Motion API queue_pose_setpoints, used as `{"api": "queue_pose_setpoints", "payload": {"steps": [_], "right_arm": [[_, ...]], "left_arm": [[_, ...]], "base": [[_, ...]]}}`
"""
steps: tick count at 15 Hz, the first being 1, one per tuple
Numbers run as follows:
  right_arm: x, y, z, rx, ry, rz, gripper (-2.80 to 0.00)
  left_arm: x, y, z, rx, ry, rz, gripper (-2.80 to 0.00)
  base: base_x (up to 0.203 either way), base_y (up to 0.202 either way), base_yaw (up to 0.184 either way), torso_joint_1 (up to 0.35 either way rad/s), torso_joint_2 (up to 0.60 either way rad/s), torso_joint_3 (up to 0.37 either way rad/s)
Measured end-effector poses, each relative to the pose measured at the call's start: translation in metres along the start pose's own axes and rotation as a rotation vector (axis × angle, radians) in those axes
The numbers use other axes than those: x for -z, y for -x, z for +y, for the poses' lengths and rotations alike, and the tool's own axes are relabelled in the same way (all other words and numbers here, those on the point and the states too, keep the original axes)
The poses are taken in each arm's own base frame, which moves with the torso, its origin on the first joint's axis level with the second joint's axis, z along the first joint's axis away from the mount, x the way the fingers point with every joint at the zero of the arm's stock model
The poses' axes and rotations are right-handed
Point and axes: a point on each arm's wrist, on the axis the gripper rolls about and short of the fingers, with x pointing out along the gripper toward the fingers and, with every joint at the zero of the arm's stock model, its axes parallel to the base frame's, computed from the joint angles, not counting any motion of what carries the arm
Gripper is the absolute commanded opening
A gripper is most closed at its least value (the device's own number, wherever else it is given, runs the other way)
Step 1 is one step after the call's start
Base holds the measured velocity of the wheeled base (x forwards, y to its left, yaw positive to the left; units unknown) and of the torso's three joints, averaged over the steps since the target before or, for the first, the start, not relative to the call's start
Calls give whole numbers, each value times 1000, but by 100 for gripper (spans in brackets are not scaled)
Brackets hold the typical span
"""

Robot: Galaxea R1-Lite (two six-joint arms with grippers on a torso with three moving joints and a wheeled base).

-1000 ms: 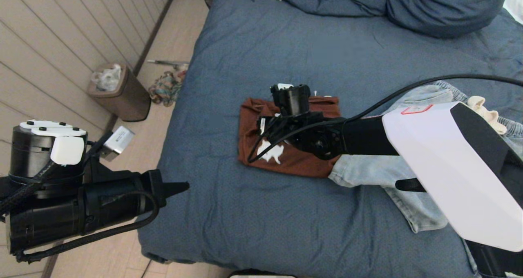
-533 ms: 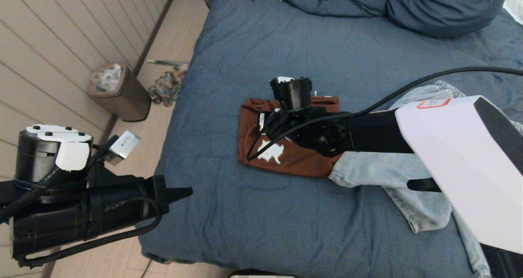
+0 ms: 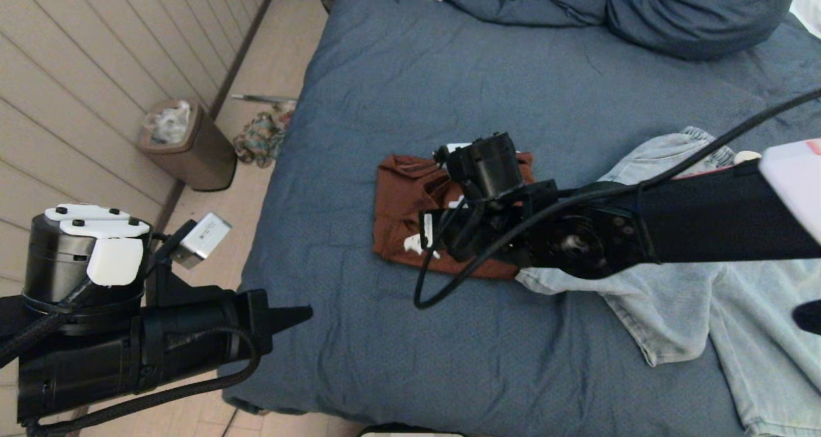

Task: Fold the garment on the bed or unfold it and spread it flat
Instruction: Unford the brown shorts

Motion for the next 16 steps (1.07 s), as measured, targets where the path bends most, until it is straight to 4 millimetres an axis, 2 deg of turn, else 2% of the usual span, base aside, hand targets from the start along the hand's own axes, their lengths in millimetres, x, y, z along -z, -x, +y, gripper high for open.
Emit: {"api": "queue_pose_setpoints", "payload": {"steps": [4, 8, 12, 16], "right_arm": [[49, 64, -5, -27, 80, 165, -280], [98, 113, -9, -80, 131, 274, -280], [142, 141, -8, -136, 208, 376, -280], [169, 157, -4, -202, 309, 438, -280]], "left_arm": [[3, 2, -1, 9, -5, 7, -280], [4, 3, -1, 14, -7, 9, -280], [4, 3, -1, 14, -6, 11, -280], [5, 3, -1, 13, -6, 11, -280]], "base": [[0, 0, 0, 0, 0, 0], [0, 0, 0, 0, 0, 0], [0, 0, 0, 0, 0, 0], [0, 0, 0, 0, 0, 0]]}}
